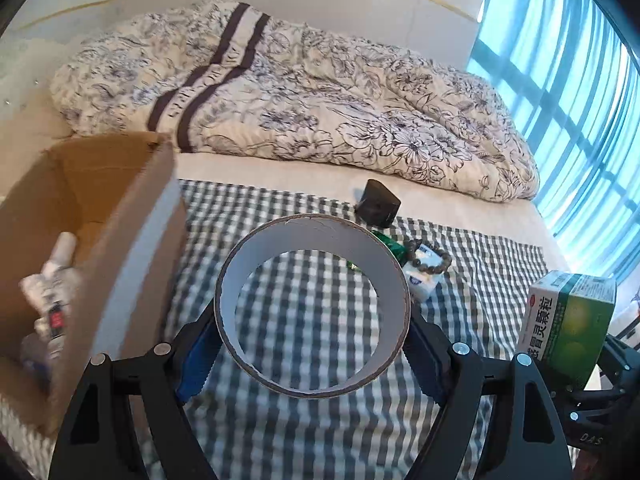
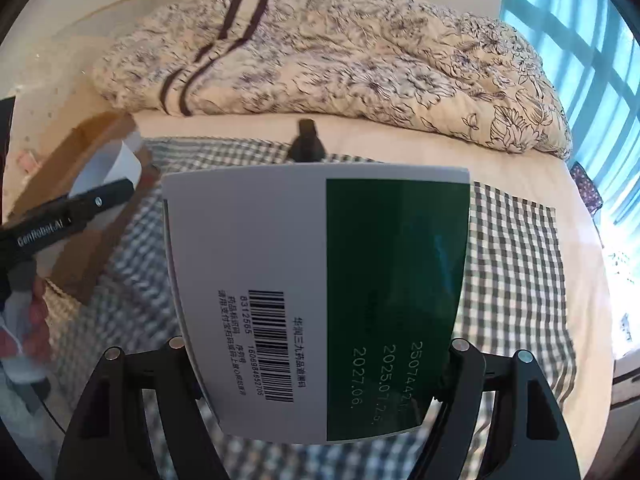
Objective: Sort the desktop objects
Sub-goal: 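Carry the medicine box and tape roll over the cardboard box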
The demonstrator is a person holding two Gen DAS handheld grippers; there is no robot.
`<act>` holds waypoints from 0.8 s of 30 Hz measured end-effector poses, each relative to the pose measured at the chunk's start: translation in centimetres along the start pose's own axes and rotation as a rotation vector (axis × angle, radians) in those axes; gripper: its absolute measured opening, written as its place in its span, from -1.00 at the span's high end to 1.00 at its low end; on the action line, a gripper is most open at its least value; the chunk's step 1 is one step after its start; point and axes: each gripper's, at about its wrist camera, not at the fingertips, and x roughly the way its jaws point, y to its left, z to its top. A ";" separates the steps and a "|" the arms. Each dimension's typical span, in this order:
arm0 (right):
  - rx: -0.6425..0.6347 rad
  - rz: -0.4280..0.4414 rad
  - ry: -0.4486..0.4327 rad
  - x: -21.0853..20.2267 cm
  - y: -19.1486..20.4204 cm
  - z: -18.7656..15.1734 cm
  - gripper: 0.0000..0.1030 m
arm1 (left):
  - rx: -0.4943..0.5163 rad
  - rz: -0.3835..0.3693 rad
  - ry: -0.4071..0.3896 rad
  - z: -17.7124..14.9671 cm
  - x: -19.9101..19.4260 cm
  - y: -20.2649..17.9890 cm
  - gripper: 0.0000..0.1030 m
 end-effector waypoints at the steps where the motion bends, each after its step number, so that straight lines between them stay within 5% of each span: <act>1: 0.002 0.009 -0.006 -0.5 0.6 -0.1 -0.47 | 0.000 0.008 0.000 -0.1 -0.8 0.1 -0.62; 12: -0.049 0.097 -0.044 -3.8 8.4 -0.8 -0.48 | -0.008 0.084 -0.096 0.1 -9.0 5.4 -0.63; 24: -0.178 0.229 -0.130 -4.1 21.3 5.0 -0.48 | -0.073 0.192 -0.159 3.1 -12.9 15.7 -0.63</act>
